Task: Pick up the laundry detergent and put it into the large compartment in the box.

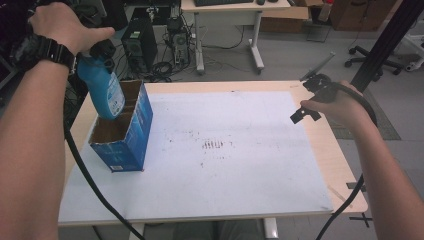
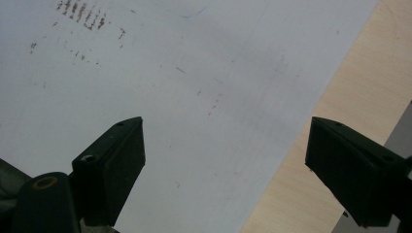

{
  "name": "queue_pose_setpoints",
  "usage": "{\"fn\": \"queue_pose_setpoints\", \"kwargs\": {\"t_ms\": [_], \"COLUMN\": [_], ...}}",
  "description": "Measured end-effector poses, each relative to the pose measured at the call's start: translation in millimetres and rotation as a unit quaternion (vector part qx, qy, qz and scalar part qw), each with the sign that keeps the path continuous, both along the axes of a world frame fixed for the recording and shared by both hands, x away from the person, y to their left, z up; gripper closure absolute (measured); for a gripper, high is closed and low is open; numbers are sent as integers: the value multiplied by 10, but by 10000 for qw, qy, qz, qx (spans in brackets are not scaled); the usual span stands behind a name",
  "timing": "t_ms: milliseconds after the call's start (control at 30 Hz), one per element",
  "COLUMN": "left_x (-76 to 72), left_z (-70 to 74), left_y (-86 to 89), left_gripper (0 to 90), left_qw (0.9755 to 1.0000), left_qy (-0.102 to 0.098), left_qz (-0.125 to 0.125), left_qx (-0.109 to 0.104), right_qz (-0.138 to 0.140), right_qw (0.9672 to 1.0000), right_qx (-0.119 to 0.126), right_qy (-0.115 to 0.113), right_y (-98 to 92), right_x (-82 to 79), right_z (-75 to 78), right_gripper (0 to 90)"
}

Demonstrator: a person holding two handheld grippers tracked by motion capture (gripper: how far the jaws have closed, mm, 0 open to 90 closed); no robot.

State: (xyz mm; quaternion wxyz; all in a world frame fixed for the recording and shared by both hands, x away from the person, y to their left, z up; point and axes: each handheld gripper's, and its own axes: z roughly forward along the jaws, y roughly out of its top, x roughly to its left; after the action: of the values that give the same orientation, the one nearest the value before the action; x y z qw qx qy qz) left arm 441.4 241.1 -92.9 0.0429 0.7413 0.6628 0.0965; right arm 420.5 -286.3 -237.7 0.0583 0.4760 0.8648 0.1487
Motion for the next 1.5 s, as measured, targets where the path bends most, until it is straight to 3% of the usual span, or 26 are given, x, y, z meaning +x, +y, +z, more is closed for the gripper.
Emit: {"fn": "queue_pose_setpoints", "kwargs": {"t_ms": [800,1500], "left_x": [23,64], "left_z": [-60,-293], "left_y": [71,50], "left_gripper": [375,375], "left_qw": [9999,9997], "left_qy": [-33,95], "left_qz": [122,165], "left_qx": [-61,-119], "right_qz": [-12,0], "right_qw": [10000,10000], "right_qx": [-16,-27], "right_qy": [17,42], "right_y": [-18,-23], "right_x": [13,7], "right_z": [-2,-38], "right_gripper": [143,143]}}
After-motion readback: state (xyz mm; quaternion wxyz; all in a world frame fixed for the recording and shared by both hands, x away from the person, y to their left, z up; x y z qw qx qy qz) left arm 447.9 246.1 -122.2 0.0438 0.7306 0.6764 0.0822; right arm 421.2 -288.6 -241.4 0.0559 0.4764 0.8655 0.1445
